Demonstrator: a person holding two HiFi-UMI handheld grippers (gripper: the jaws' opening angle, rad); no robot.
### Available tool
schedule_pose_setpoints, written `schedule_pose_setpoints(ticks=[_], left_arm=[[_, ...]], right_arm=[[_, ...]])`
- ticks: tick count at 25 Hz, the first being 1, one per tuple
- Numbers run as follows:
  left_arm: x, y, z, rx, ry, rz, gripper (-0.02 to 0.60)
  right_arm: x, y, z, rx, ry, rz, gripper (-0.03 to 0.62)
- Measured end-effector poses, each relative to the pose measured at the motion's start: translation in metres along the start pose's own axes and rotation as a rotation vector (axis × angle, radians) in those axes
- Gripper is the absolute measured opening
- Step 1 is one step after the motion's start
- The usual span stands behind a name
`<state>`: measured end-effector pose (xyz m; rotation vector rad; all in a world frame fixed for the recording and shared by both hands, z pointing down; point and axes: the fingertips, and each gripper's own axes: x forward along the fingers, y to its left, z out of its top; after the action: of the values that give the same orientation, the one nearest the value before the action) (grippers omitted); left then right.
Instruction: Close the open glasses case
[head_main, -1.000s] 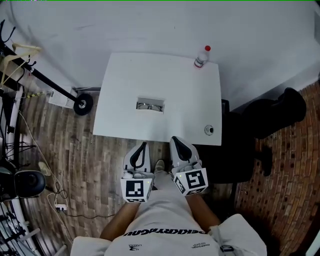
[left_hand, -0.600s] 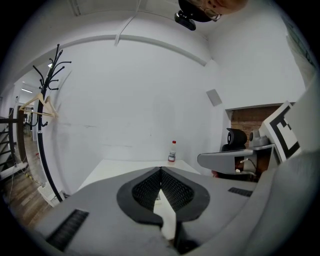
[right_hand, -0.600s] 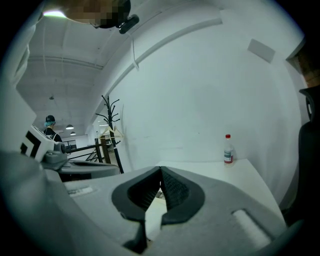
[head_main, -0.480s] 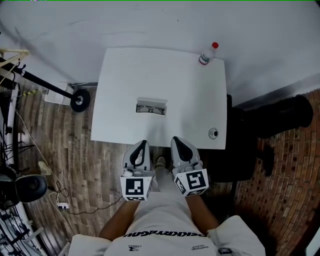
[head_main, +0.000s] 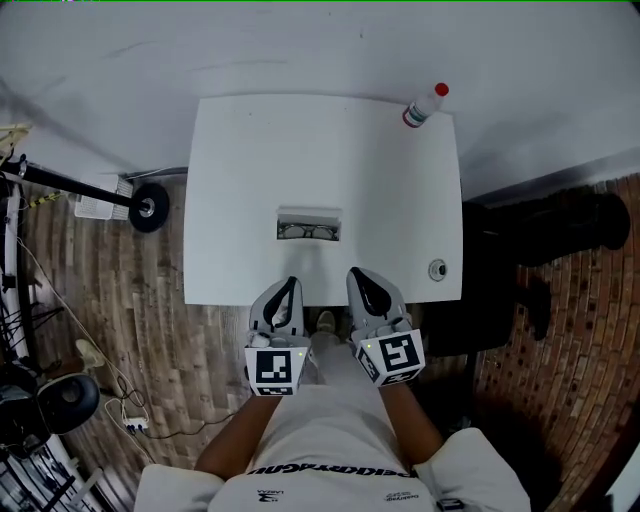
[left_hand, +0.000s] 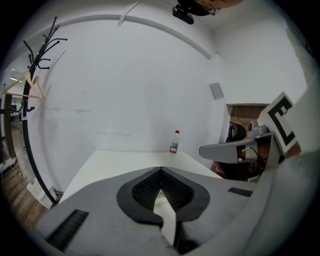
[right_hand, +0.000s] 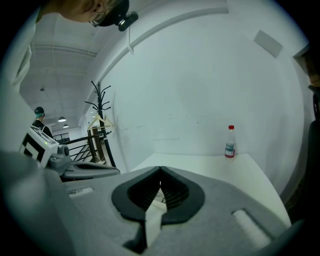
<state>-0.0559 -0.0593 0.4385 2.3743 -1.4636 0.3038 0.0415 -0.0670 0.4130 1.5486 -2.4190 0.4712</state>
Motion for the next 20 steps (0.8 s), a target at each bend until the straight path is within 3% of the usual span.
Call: schedule_pose_setpoints(ticks=[10,20], left_arm=[[0.039,0.031,-0.032,-0.029,0.07,-0.03,-0.003],[0.075,0.033,-0.064,-0.041,0.107,0.013,-0.003]], right_arm=[[0.046,-0.024,-0.018,0.031,0.048,-0.082,-0.005],[0.087,-0.057,-0.049,0.05,0.083,-0.061,-0.005]])
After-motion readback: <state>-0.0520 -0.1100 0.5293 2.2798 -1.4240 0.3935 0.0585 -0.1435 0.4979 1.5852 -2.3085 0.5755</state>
